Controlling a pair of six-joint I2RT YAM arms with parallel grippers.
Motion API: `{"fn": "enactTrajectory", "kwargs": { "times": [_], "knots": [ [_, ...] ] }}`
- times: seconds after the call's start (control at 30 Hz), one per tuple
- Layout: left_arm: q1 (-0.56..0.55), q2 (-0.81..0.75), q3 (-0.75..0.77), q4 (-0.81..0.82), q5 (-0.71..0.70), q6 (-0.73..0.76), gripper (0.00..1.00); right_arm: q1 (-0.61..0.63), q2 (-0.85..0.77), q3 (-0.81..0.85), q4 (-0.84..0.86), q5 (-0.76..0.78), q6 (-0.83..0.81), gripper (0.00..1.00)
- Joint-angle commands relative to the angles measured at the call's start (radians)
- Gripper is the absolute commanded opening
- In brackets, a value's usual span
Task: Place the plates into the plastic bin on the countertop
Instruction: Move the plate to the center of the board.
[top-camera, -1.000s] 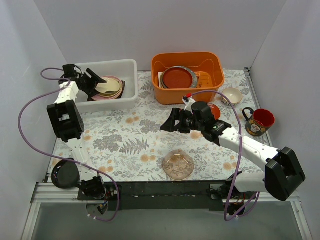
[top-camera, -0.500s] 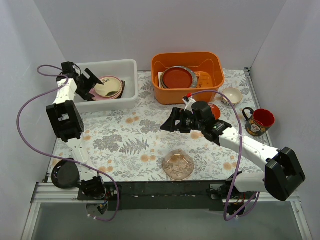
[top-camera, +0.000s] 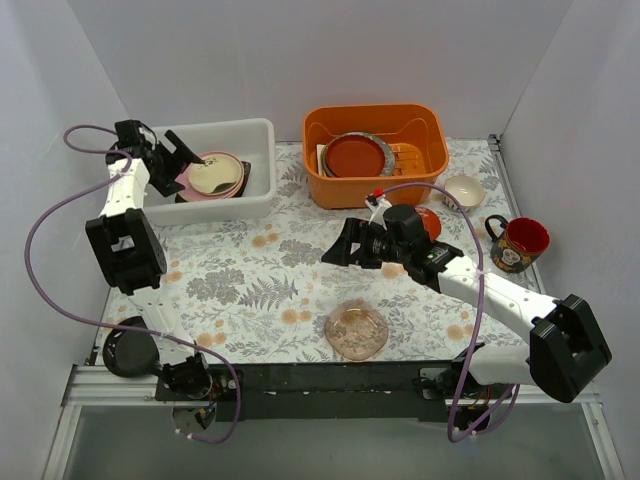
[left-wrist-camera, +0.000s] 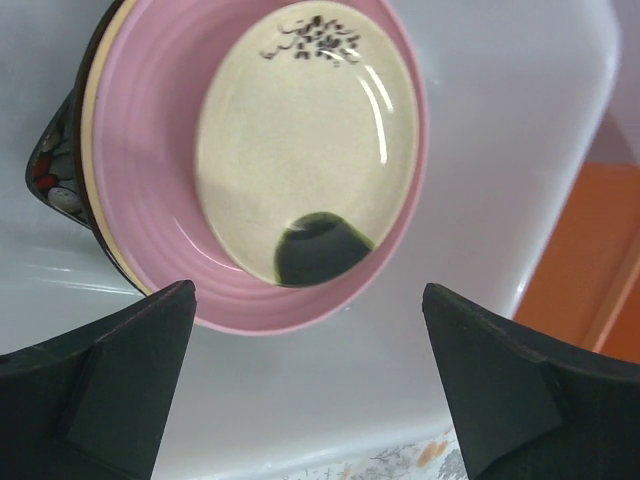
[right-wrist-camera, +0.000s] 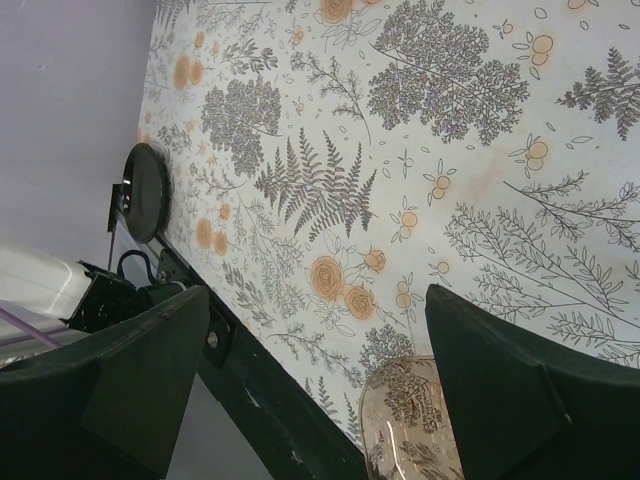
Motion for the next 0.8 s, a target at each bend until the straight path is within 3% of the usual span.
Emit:
{"fn": "enactTrajectory", "kwargs": {
  "times": [0.0, 0.2, 0.47, 0.77],
  "knots": [
    [0.003, -0.172, -0.022, 0.032, 0.057, 0.015, 0.98, -0.003, -0.040, -0.011, 0.057, -0.020, -0.017, 0.96],
    [-0.006, -0.275, -0.098, 0.070, 0.102, -0.012, 0.98, -0.001, -0.038, -0.017, 0.065, -0.035, -0.017, 0.96],
    [-0.014, -0.407, -0.221, 0.061, 0.043, -0.037, 0.98, 0.008, -0.021, -0.011, 0.077, -0.055, -0.010, 0.96],
    [-0.014, -0.628, -0.455, 0.024, -0.177, -0.179, 0.98, 0.039, 0.029, 0.011, 0.099, -0.084, -0.007, 0.96]
  ]
}}
